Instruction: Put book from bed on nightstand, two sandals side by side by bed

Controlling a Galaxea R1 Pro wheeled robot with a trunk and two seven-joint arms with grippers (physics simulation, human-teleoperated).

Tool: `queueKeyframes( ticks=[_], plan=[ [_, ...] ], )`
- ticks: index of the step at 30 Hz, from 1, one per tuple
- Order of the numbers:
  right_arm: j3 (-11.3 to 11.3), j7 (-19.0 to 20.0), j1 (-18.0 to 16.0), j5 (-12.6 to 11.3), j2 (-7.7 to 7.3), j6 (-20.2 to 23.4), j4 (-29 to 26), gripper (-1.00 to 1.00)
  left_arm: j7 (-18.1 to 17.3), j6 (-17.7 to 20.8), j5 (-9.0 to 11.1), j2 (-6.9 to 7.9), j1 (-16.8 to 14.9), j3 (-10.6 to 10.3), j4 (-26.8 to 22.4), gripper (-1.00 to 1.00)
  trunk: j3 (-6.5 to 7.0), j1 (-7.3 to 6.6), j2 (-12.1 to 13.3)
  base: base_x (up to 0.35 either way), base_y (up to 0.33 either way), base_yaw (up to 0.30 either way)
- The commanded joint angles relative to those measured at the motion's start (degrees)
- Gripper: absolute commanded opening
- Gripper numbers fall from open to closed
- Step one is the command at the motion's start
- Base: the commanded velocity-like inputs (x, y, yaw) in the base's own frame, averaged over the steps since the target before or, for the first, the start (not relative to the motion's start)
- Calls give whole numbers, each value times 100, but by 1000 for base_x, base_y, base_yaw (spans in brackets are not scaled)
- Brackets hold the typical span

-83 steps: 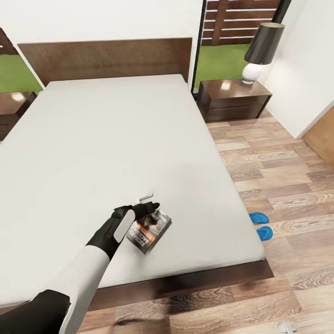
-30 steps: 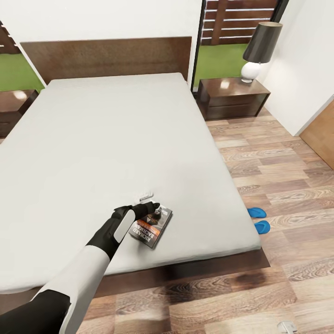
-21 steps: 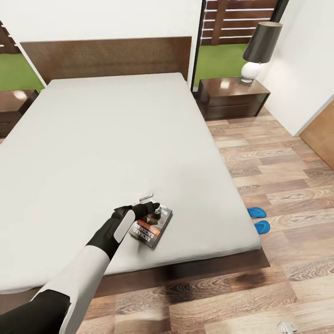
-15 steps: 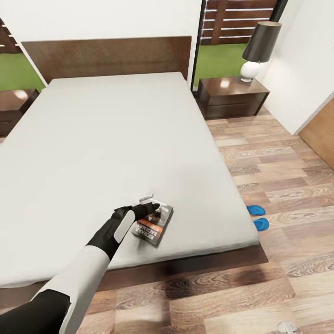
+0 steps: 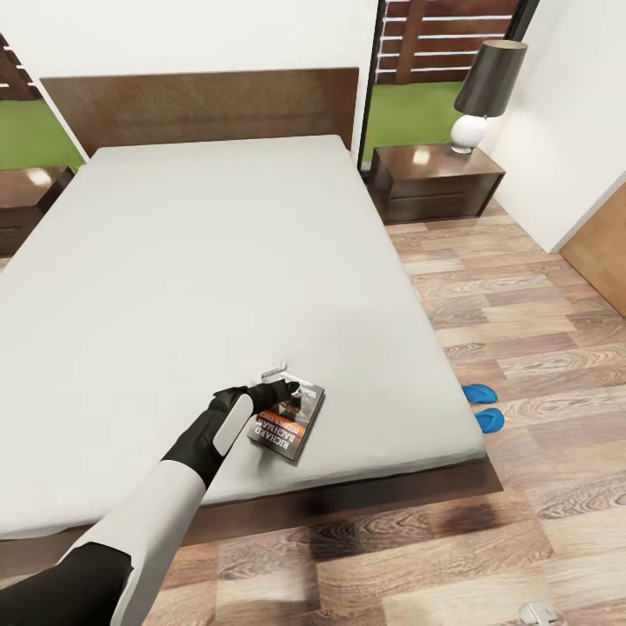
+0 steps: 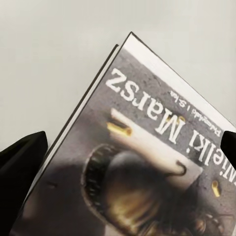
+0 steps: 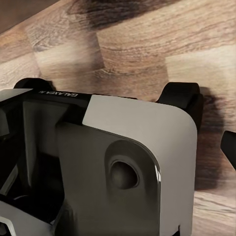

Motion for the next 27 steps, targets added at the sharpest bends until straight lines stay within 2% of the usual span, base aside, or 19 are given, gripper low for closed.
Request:
queueKeyframes(
  ticks=[1,9,17,27],
  plan=[
    [-42,26,-2,9,0,25,3,100,76,36,70,4,1,-18,203,100,-4,0,-1,0,0,0],
    [-46,34,-2,4,0,25,3,100,79,36,70,11,1,-10,202,100,-4,0,-1,6,0,0],
    [-45,27,-2,3,0,25,3,100,77,36,70,12,1,-3,202,100,-4,0,-1,141,0,0],
    [-42,41,-2,3,0,25,3,100,77,36,70,12,1,-8,202,100,-4,0,-1,13,0,-11]
  ],
)
